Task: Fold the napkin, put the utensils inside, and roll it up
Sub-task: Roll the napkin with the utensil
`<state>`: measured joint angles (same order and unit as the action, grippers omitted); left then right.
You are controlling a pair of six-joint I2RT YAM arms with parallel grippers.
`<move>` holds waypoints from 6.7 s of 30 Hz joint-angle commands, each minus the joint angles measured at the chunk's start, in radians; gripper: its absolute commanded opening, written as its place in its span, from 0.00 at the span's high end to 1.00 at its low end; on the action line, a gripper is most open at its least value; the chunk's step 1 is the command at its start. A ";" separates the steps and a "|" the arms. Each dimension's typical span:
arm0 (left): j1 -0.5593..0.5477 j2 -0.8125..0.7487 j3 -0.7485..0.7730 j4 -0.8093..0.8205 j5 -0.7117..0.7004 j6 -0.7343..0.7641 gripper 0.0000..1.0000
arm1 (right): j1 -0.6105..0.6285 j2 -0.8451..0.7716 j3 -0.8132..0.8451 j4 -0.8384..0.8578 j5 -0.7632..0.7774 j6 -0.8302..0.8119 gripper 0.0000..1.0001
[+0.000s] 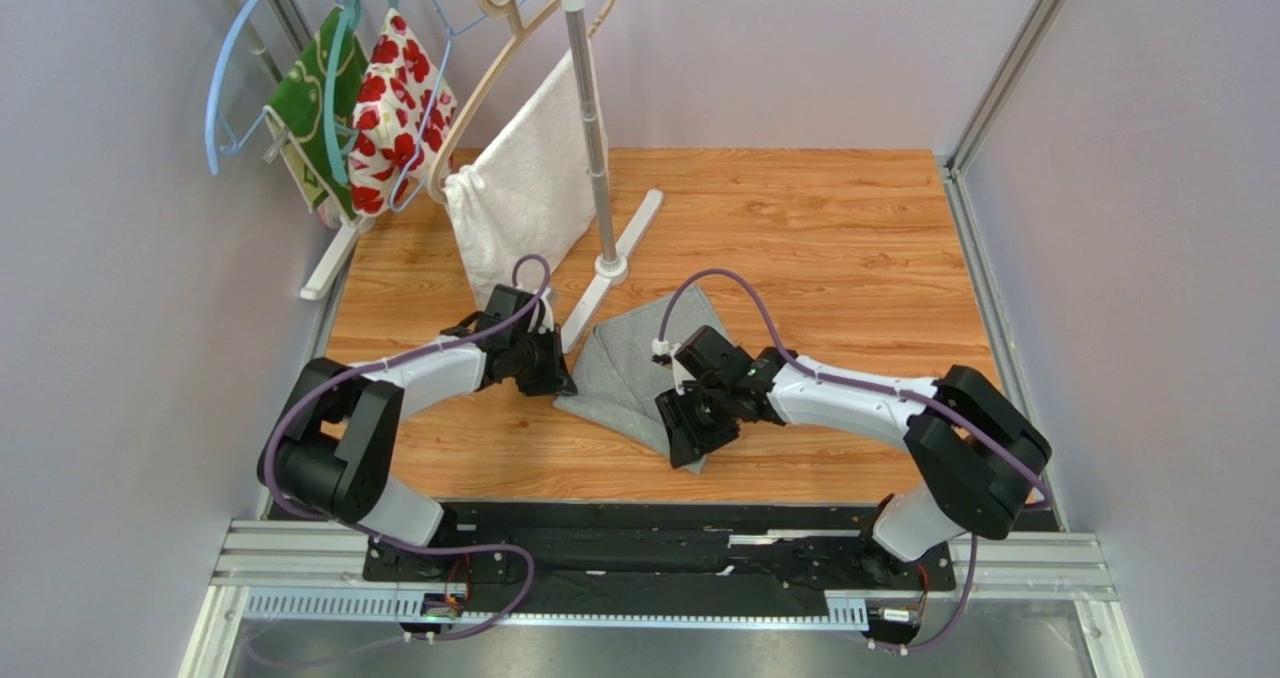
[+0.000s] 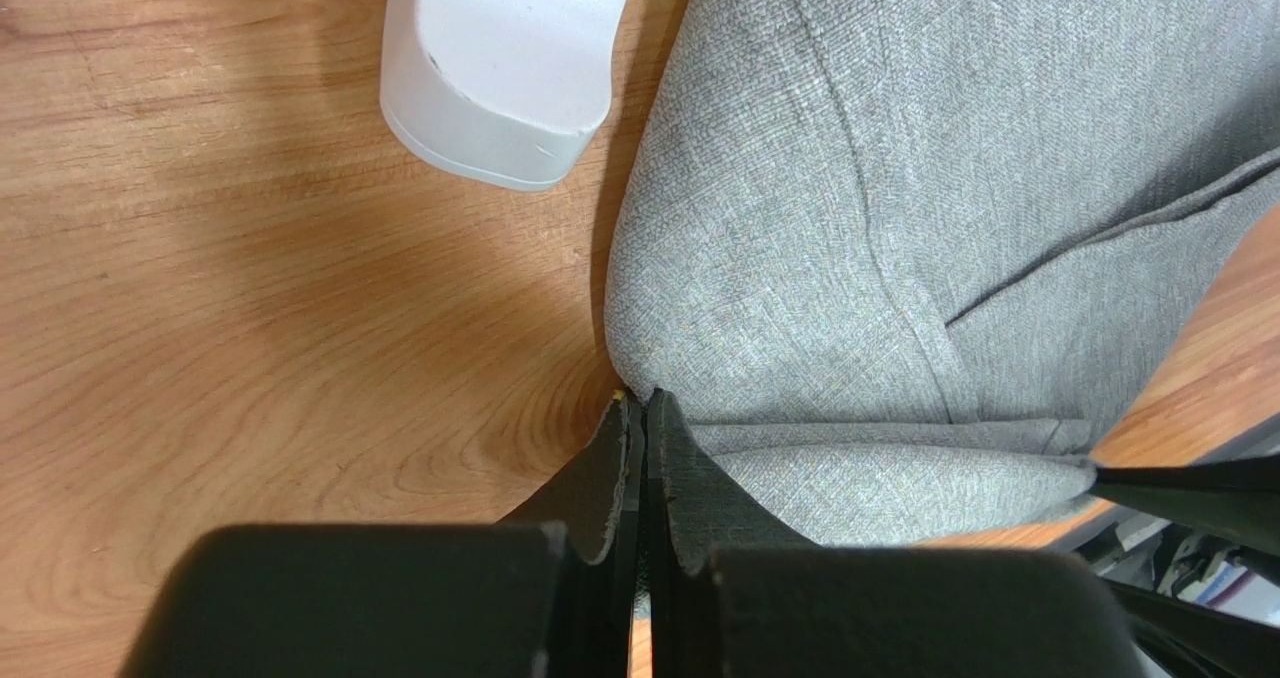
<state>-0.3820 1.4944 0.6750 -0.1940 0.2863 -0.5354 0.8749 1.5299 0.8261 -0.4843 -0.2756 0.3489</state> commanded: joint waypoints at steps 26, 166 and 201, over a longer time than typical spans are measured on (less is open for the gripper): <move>0.002 0.043 0.063 -0.061 -0.006 0.034 1.00 | 0.269 0.216 0.202 0.170 0.444 -0.323 0.50; -0.055 -0.247 0.022 -0.120 -0.209 0.022 0.35 | 0.190 0.257 0.093 0.144 -0.012 -0.248 0.90; -0.054 -0.326 -0.258 0.272 0.014 0.002 0.55 | -0.137 0.588 0.324 0.069 -0.648 -0.287 0.91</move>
<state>-0.4377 1.1374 0.4179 0.0029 0.2867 -0.5327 0.7330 2.0544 1.1580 -0.3691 -1.0149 0.0895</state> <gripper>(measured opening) 0.498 0.159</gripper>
